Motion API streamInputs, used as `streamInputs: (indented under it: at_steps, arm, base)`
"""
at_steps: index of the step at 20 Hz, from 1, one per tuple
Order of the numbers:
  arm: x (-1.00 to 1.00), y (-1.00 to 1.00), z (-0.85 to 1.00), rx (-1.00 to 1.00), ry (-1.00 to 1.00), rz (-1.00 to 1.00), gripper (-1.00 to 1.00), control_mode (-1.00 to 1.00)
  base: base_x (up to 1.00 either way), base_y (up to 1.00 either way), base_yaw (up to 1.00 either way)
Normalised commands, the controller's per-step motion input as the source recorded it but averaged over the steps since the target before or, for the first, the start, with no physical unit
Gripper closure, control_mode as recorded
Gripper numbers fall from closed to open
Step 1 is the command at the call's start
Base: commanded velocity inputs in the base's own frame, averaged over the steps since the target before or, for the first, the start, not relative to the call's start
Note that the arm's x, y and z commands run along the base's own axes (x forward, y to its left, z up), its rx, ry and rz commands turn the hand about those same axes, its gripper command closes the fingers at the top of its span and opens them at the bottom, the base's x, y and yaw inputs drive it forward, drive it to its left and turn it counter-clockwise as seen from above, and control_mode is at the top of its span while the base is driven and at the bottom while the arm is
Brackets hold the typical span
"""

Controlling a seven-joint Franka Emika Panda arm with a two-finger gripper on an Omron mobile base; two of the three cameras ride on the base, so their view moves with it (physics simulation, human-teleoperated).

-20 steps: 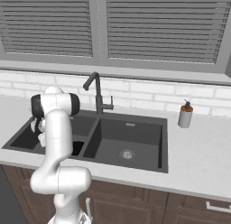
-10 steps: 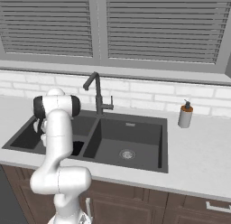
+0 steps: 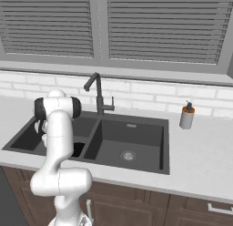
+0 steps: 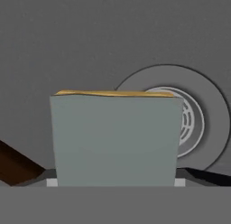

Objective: Pick the pan and sponge and place them into the sink. Then turn on the water.

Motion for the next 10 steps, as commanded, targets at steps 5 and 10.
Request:
streamInputs:
  at_steps: [5, 10]
  arm:
    - [0.0, 0.0, 0.02, 0.03, 0.0, 0.0, -1.0, -1.0]
    - [0.0, -0.06, 0.1, 0.01, 0.0, 0.0, -1.0, -1.0]
  base:
    - [0.0, 0.0, 0.0]
    - [0.0, 0.0, 0.0]
